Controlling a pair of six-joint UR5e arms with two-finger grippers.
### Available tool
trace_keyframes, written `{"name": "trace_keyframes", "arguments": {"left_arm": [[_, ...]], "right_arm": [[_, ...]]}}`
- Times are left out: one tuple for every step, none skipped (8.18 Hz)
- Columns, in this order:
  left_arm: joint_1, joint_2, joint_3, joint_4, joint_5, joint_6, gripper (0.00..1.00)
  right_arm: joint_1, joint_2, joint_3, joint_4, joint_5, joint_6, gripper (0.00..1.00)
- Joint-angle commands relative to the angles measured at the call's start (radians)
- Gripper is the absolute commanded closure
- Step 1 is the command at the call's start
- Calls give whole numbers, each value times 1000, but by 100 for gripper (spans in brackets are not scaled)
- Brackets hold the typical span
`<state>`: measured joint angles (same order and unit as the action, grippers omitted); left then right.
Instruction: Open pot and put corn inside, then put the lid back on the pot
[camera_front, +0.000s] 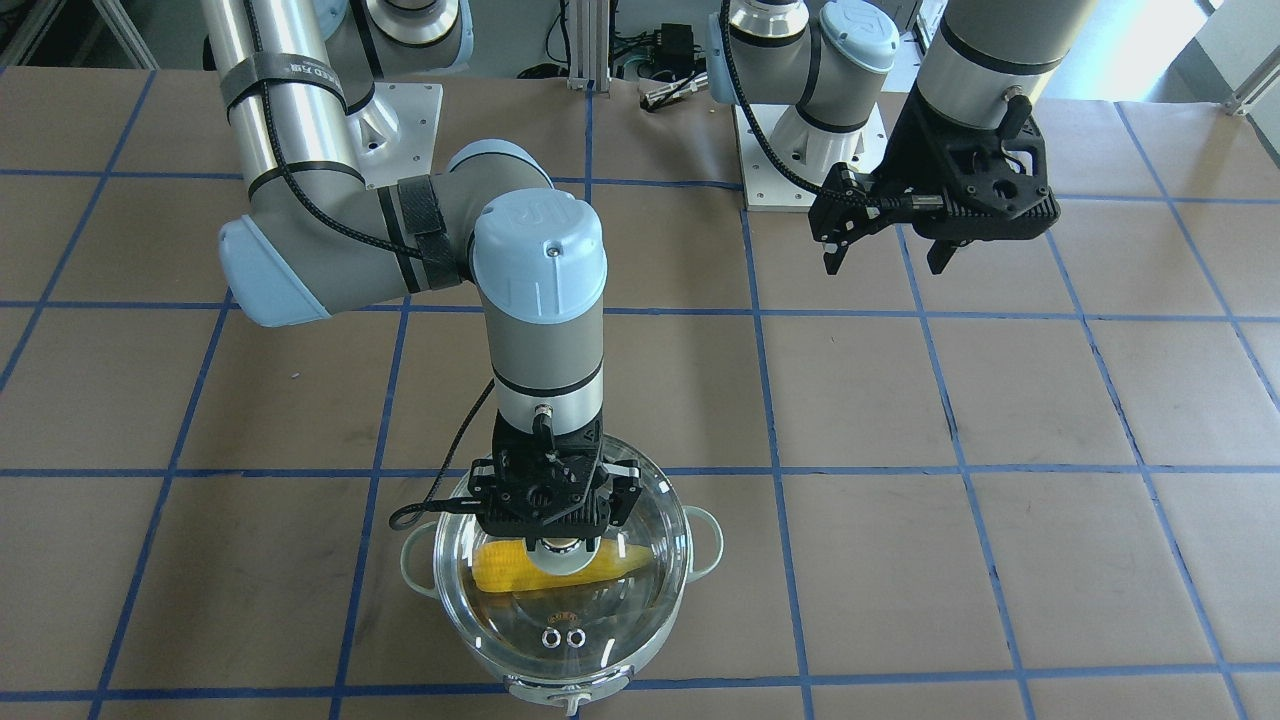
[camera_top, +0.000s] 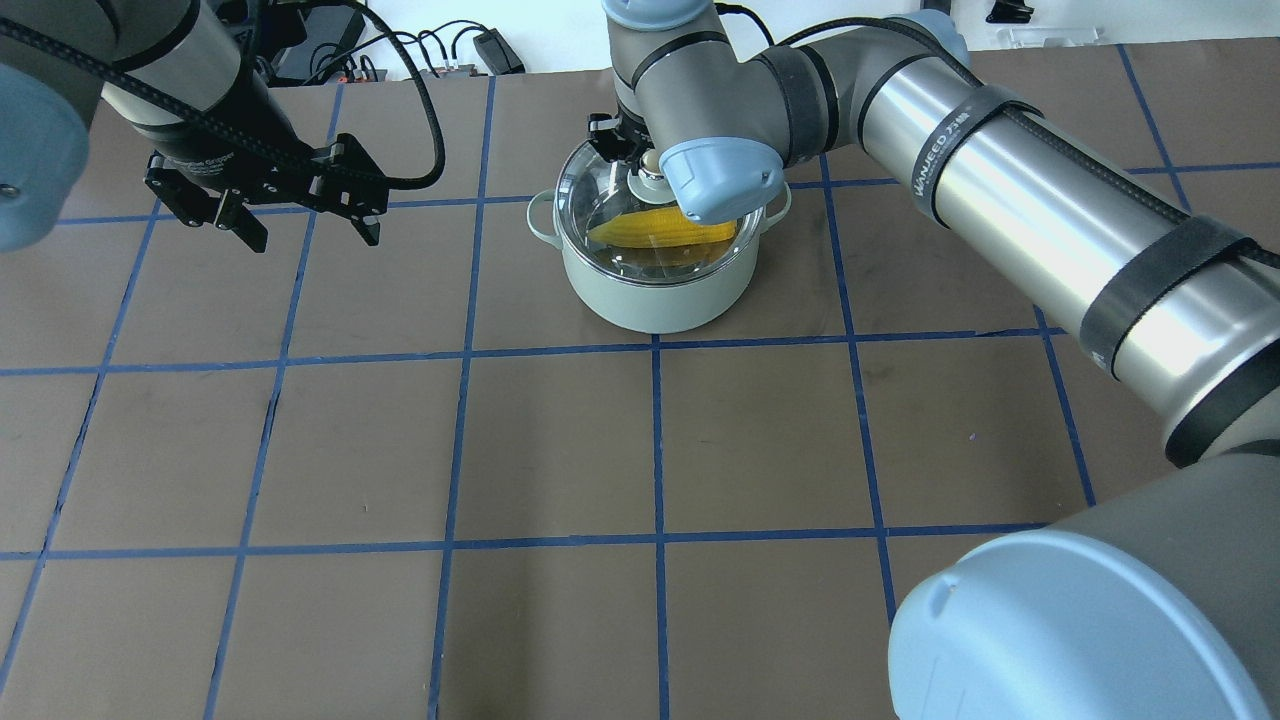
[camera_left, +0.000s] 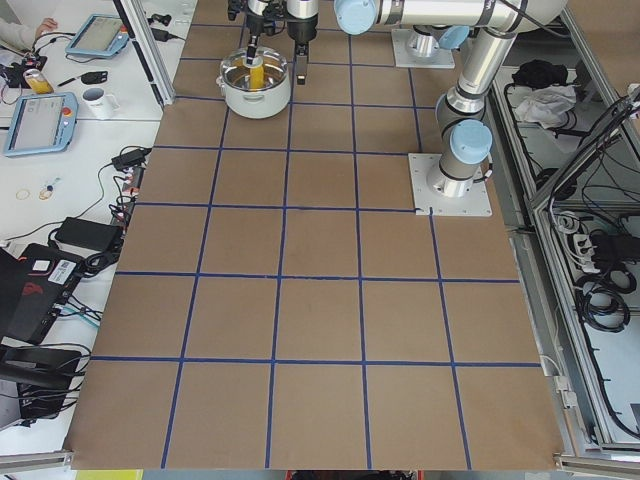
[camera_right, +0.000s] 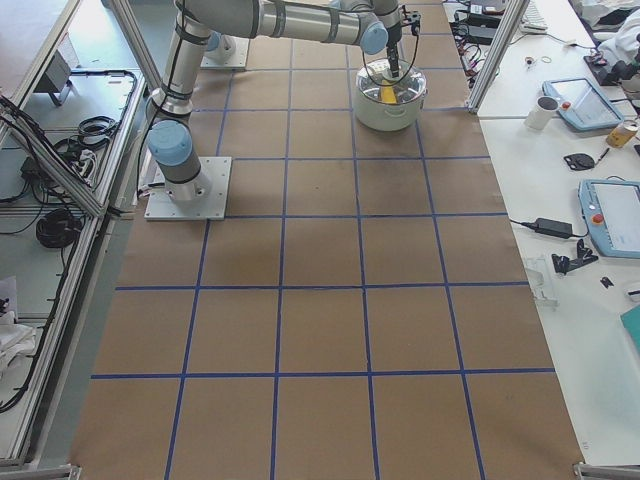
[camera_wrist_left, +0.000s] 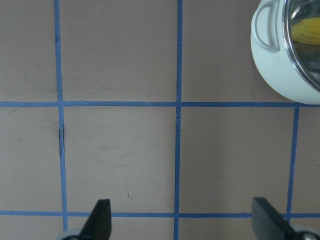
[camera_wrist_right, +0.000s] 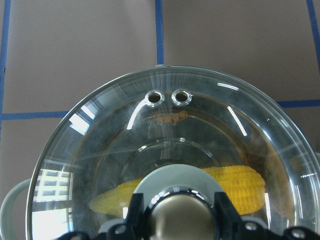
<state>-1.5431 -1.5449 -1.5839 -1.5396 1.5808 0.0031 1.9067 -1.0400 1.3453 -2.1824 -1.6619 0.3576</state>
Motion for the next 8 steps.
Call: {"name": "trace_keyframes", "arguments": {"left_arm": [[0,0,-1,-1,-1,0,0],[1,0,1,-1,2,0,0],[0,0,-1,-1,1,0,0],[0,0,-1,-1,2,0,0],[0,-1,-1,-1,1,0,0],[0,0,-1,-1,1,0,0],[0,-1,-1,-1,1,0,0],[0,-1,-1,-1,-2,0,0]], "right_arm": [[0,0,1,-2,-7,1,63],[0,0,3,-2,-7,0,63],[0,-2,12,-2,-7,0,63],[0,-2,20,-11,-7,1,61],[0,0,20,-10,-9,10,53],[0,0,20,-11,-9,9,42],[0,0,20,-10,-9,11,17],[0,0,20,-10,-9,17,10]]}}
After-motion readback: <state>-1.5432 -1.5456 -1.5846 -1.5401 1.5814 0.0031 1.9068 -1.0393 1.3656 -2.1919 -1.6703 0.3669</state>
